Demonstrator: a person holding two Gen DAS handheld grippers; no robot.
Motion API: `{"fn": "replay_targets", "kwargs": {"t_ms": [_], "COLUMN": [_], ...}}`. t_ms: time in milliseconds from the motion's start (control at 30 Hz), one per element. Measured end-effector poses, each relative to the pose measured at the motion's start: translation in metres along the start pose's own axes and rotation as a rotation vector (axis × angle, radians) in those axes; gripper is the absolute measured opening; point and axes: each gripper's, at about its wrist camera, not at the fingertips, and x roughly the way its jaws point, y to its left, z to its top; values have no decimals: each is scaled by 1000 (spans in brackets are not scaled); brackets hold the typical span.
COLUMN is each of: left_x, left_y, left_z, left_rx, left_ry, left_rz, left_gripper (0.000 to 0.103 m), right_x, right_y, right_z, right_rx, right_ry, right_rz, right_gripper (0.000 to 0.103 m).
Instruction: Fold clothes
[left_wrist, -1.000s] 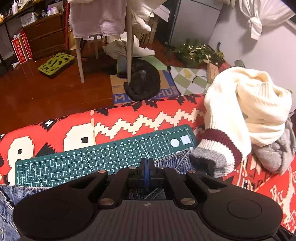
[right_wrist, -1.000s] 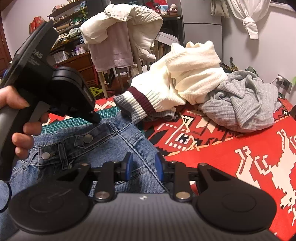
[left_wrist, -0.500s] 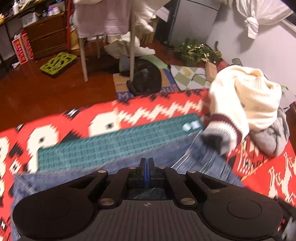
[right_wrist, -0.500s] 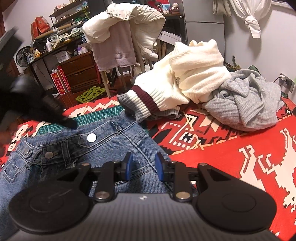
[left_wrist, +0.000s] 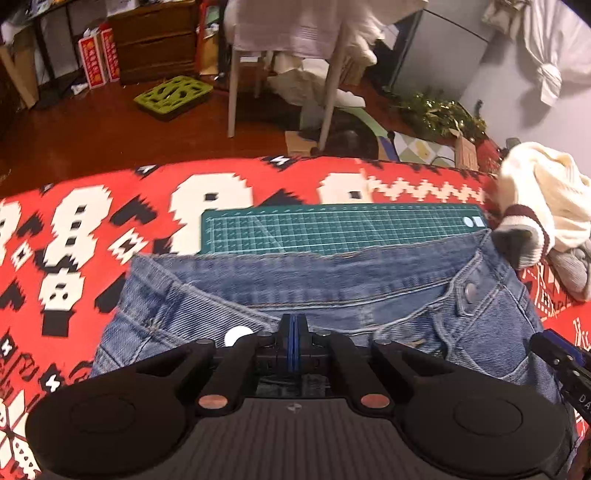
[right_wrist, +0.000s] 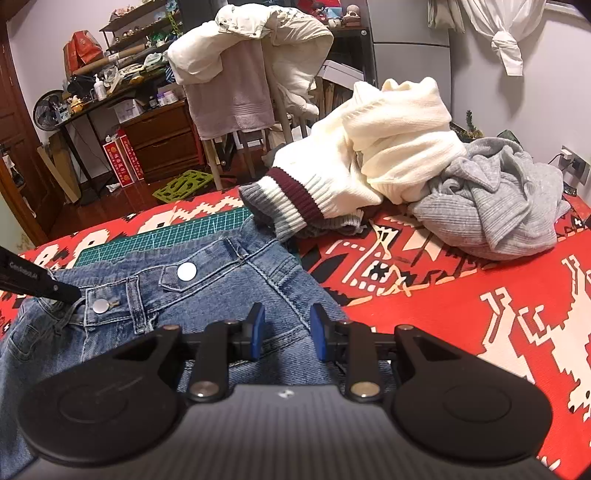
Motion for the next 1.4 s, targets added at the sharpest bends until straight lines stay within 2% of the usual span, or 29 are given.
{"fn": "replay_targets", "kwargs": {"t_ms": [67,200,333,500,633,833,1100,1333,1400], "left_x": [-2,-12,-16,-5,7,9,-6,-4,-1], "left_y": [2,-4,-23,-41,-36,-41,-29,-13,-14], "left_z": [0,-3,-8,-7,-6,-7,1,-5,-7], "left_rx": [-25,-50,-37,6,-35,-20,-96,-149,-160], "left_ry": [-8,-31,-22,-13,-13,-34,-41,8,16], "left_rz": [-18,-111,-185,-147,-154,-143,-162,-189,-194], "left_gripper": [1,1,1,1,2,3,2,3,7], "right_x": [0,0,0,-1,0,0,0,0,0], "right_y": [0,0,0,0,0,0,-1,0,0], "right_z": [0,0,0,0,0,0,0,0,0], "right_rx": [2,3,2,5,9,10,17,14,14], "right_ry": [0,2,2,1,4,6,6,8,8], "right_rz": [0,0,3,6,9,12,15,17,17], "right_gripper": [30,30,30,30,30,30,30,30,30]}}
